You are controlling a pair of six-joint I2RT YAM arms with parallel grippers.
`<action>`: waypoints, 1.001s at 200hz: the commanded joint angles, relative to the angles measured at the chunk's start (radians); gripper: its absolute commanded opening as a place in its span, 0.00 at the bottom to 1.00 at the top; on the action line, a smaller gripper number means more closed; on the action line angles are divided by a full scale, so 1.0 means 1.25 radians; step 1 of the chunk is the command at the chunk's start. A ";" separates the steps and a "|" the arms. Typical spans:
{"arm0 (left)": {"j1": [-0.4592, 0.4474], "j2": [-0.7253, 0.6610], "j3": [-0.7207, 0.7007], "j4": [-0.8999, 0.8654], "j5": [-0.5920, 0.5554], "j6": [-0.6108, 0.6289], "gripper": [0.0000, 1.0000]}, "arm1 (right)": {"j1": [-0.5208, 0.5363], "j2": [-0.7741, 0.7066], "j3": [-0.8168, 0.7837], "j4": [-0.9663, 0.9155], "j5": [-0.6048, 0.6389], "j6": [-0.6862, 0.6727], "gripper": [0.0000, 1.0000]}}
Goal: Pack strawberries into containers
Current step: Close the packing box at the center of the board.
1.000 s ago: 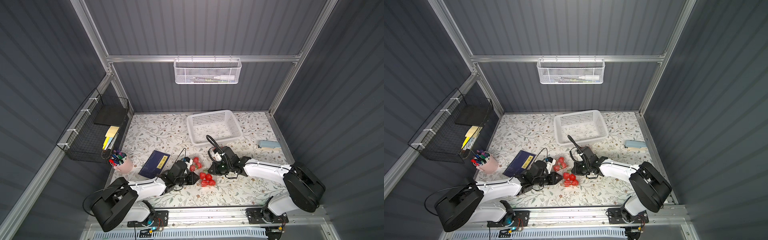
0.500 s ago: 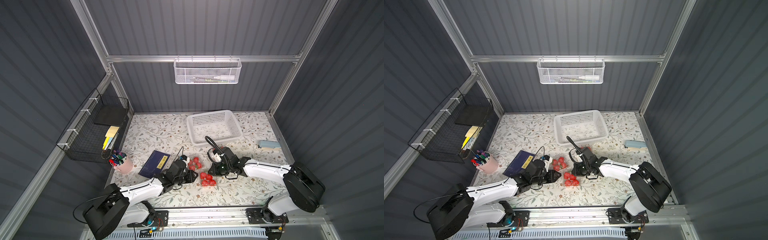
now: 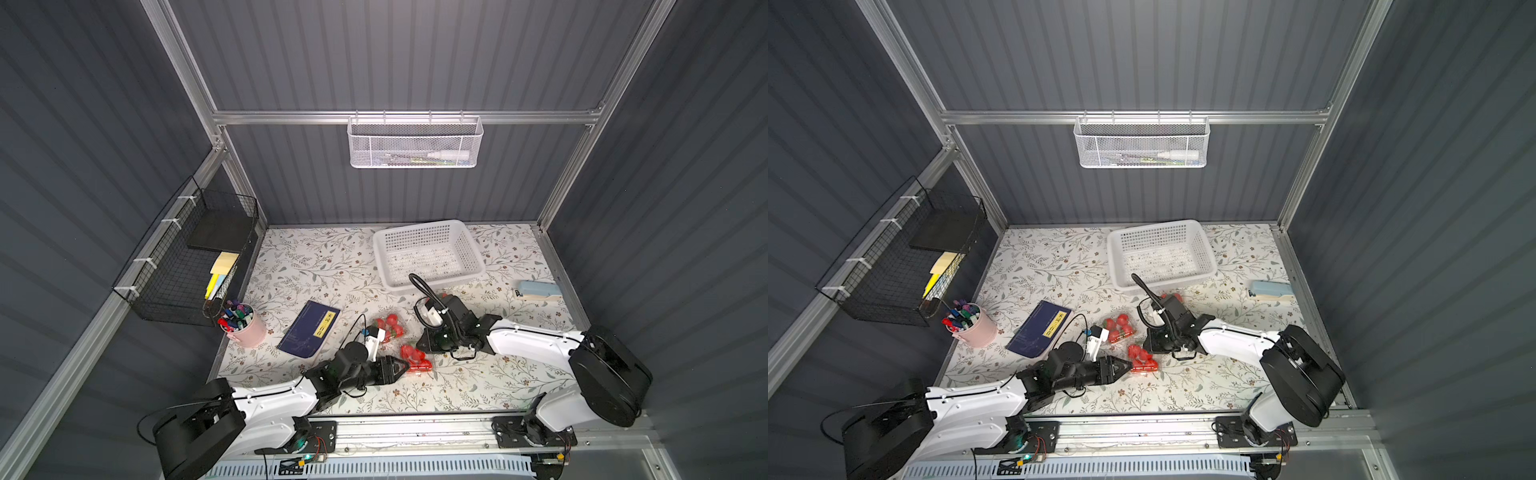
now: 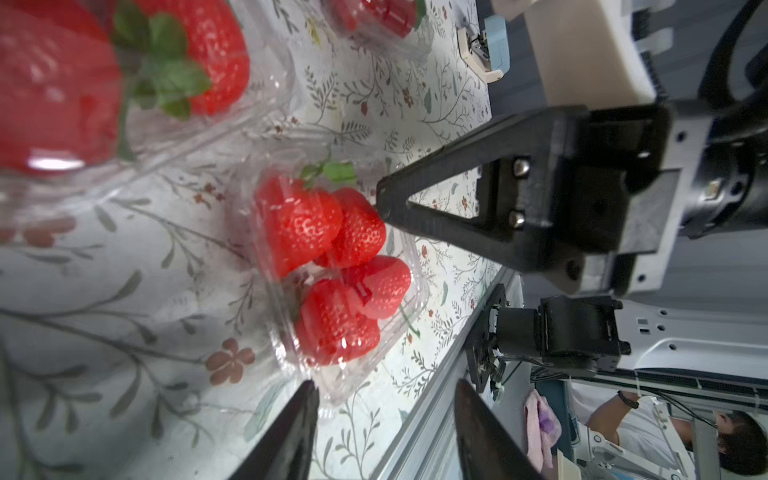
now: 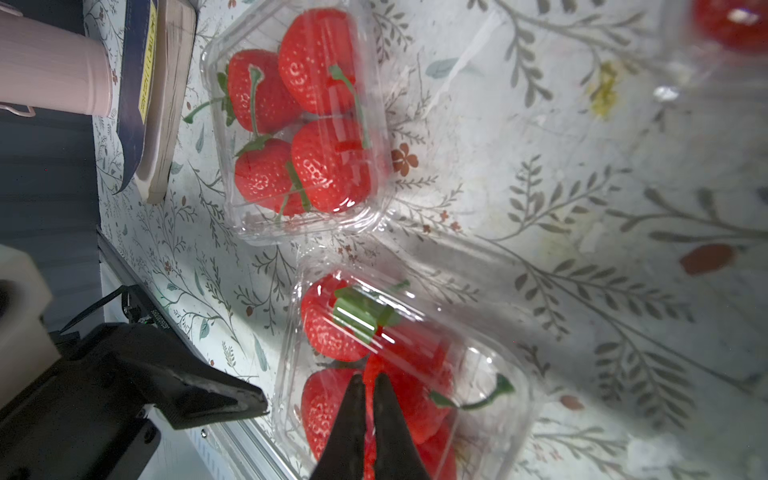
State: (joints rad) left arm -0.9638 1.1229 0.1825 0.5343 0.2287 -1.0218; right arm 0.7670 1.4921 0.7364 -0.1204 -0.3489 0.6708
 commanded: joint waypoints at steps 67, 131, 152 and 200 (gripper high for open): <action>-0.048 0.109 0.001 0.144 -0.017 -0.049 0.59 | 0.010 0.005 -0.023 0.008 0.002 0.002 0.11; -0.050 -0.071 -0.051 0.025 -0.072 -0.110 0.55 | 0.017 -0.005 -0.029 -0.001 -0.026 -0.003 0.10; -0.052 -0.034 -0.060 0.074 -0.067 -0.113 0.60 | 0.027 -0.020 -0.045 -0.001 -0.019 0.006 0.10; -0.054 0.129 -0.007 0.089 -0.063 -0.053 0.64 | 0.036 -0.023 -0.065 0.028 -0.013 0.024 0.10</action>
State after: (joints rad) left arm -1.0225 1.2304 0.1287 0.6281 0.1589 -1.1294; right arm 0.8013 1.4651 0.6842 -0.0738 -0.3740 0.6846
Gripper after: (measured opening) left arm 0.633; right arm 0.102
